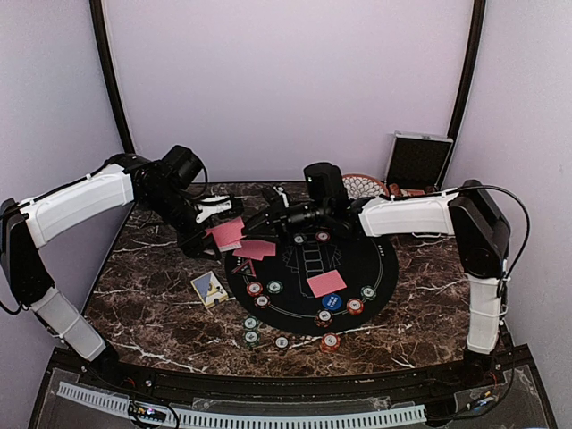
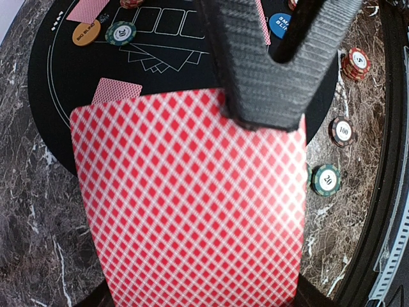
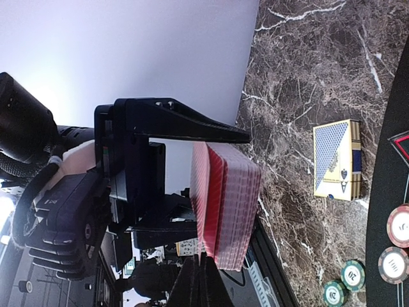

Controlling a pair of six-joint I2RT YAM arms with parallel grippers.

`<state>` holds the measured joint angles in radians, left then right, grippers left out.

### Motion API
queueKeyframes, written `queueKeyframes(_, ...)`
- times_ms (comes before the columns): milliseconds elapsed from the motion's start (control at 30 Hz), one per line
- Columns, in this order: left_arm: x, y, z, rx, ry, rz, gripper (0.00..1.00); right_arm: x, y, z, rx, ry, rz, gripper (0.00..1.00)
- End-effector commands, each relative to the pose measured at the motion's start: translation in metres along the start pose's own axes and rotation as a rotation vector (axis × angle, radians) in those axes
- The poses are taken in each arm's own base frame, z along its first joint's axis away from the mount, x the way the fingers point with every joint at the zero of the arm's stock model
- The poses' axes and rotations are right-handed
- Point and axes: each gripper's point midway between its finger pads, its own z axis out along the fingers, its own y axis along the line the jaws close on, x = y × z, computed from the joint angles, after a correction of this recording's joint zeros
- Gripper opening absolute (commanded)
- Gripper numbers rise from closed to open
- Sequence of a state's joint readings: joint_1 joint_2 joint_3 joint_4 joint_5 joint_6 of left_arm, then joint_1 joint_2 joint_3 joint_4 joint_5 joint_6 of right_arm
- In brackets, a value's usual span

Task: Distribute texas hold em gaming equipment

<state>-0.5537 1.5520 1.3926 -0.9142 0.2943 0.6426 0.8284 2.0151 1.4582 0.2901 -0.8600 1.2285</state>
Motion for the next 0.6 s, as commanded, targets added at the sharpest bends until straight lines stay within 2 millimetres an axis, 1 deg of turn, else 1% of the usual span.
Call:
queueKeyframes(0,-0.011,0.003,-0.018,-0.036,-0.046,0.02,0.0,-0.011,0.014,-0.018,-0.038,-0.04,-0.039,0.0)
queueKeyframes(233,-0.009,0.003,-0.017,-0.038,-0.04,0.018,0.0,-0.023,0.013,-0.047,-0.062,-0.094,-0.023,0.0)
queueKeyframes(333,-0.008,0.003,-0.016,-0.04,-0.034,0.017,0.0,-0.031,0.009,-0.065,-0.055,-0.127,-0.018,0.0)
queueKeyframes(467,-0.007,0.004,-0.015,-0.04,-0.028,0.016,0.0,-0.048,0.0,-0.095,-0.04,-0.19,-0.011,0.0)
queueKeyframes(567,-0.006,0.004,-0.015,-0.039,-0.024,0.015,0.0,-0.062,-0.012,-0.117,-0.012,-0.232,-0.009,0.0)
